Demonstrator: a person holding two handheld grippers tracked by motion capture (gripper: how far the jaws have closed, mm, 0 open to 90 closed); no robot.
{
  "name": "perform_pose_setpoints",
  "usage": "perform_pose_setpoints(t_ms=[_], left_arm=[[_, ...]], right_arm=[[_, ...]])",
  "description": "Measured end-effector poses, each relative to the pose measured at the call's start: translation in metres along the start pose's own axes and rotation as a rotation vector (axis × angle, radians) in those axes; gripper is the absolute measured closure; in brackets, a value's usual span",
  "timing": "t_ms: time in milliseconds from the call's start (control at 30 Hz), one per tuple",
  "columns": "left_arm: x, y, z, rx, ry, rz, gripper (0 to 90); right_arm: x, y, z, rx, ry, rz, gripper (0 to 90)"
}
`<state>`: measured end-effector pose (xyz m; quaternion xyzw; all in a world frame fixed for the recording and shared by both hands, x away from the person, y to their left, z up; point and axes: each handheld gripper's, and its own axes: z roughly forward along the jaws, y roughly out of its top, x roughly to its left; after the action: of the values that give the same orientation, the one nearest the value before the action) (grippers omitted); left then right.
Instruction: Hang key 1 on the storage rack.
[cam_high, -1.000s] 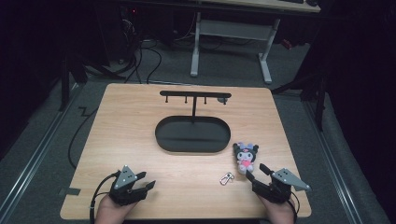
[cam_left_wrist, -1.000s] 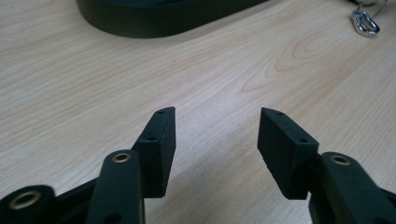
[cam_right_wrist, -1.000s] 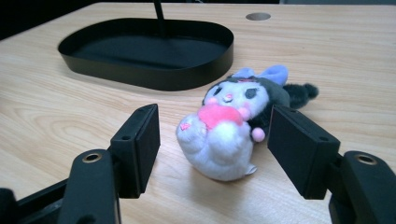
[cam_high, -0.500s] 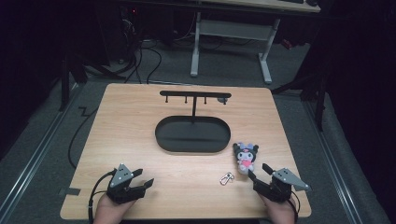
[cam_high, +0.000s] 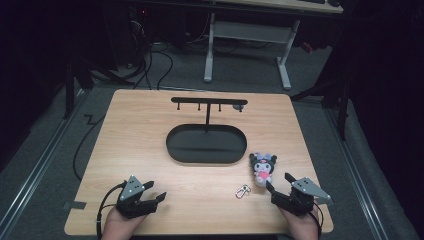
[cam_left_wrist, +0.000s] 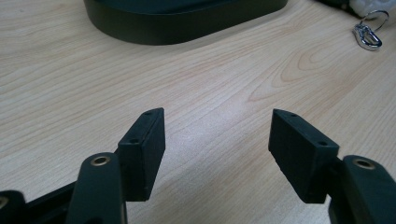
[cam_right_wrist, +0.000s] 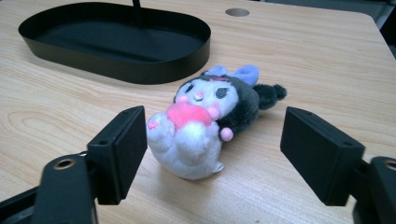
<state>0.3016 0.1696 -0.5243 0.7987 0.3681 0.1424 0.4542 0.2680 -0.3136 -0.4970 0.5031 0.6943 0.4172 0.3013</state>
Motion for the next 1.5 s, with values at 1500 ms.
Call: perform_pose_setpoints(t_ms=[1500], left_arm=[[-0.006, 0.000, 0.004, 0.028, -0.059, 0.056, 36.7]], right_arm=[[-0.001, 0.019, 0.009, 0.641, 0.139, -0.091, 19.1]])
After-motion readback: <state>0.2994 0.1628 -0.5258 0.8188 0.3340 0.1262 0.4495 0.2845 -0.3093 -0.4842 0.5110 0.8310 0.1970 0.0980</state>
